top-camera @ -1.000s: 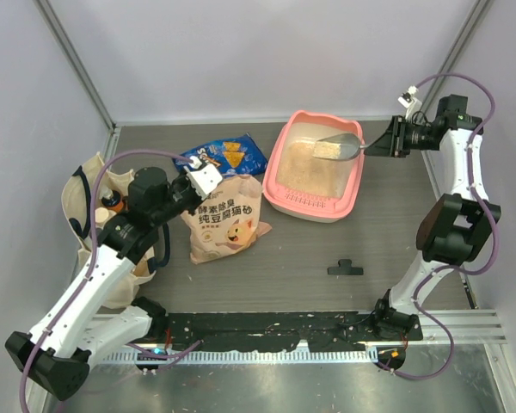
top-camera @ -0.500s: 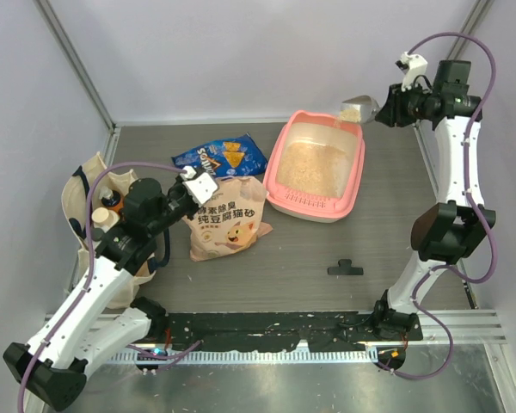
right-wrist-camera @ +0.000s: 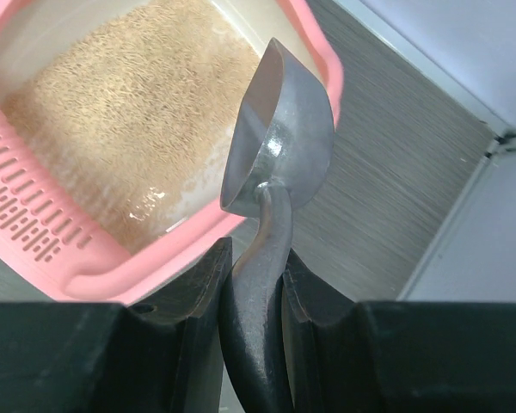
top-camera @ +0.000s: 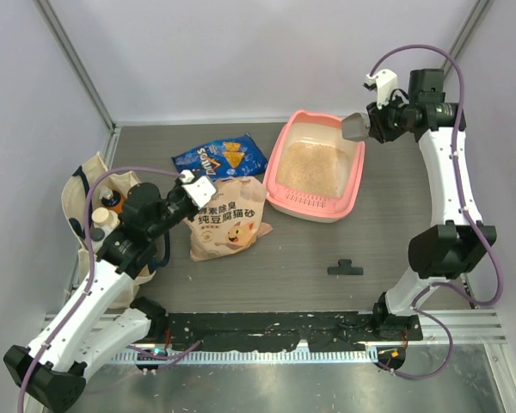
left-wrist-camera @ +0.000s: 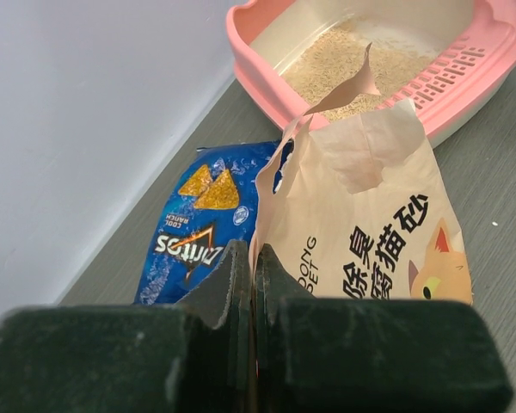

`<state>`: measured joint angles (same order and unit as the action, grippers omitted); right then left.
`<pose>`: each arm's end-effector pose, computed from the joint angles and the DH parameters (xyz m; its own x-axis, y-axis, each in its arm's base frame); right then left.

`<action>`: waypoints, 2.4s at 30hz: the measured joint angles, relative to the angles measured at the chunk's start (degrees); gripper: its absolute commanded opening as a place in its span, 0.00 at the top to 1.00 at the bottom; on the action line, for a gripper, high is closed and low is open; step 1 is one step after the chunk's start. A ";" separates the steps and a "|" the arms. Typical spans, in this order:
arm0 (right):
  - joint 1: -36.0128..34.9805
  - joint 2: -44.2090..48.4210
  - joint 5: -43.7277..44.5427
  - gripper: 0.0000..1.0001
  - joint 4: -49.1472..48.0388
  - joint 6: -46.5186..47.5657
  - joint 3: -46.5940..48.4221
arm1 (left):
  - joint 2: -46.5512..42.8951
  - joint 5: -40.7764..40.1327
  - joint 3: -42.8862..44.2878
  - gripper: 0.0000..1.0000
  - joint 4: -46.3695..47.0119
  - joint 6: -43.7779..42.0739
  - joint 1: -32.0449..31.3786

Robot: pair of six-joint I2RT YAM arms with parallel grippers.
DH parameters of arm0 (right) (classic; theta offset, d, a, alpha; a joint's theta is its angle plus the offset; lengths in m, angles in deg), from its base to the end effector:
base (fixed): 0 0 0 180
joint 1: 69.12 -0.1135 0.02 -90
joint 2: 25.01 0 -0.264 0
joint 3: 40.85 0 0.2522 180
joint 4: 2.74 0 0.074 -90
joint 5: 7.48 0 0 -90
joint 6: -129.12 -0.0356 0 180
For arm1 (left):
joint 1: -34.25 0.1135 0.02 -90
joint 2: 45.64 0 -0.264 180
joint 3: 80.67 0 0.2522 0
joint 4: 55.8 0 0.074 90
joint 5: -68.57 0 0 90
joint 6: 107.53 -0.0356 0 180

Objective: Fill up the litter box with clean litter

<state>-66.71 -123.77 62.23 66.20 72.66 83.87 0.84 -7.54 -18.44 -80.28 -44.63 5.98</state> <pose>0.3657 -0.0030 0.4116 -0.4495 -0.4998 -0.7404 -0.5547 0.8058 -0.2072 0.1617 -0.0967 0.3569 0.1856 0.4023 -0.8965 0.6562 0.6283 0.4178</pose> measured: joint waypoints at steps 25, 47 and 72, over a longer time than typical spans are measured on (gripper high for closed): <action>14.32 14.25 1.25 0.99 21.09 4.39 -21.44 | 0.46 1.46 -1.60 1.00 4.00 3.21 0.22; 15.45 12.44 -12.50 0.56 22.53 13.03 -39.89 | 0.46 1.44 -1.68 1.00 4.11 4.20 -0.07; 11.78 21.81 -18.40 0.15 12.76 8.04 -29.92 | 3.28 4.39 0.50 1.00 2.97 8.63 -0.11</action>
<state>-54.92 -101.95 43.83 78.96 80.70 53.95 4.12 -3.15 -17.94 -77.31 -35.99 5.87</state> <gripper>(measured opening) 0.847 0.044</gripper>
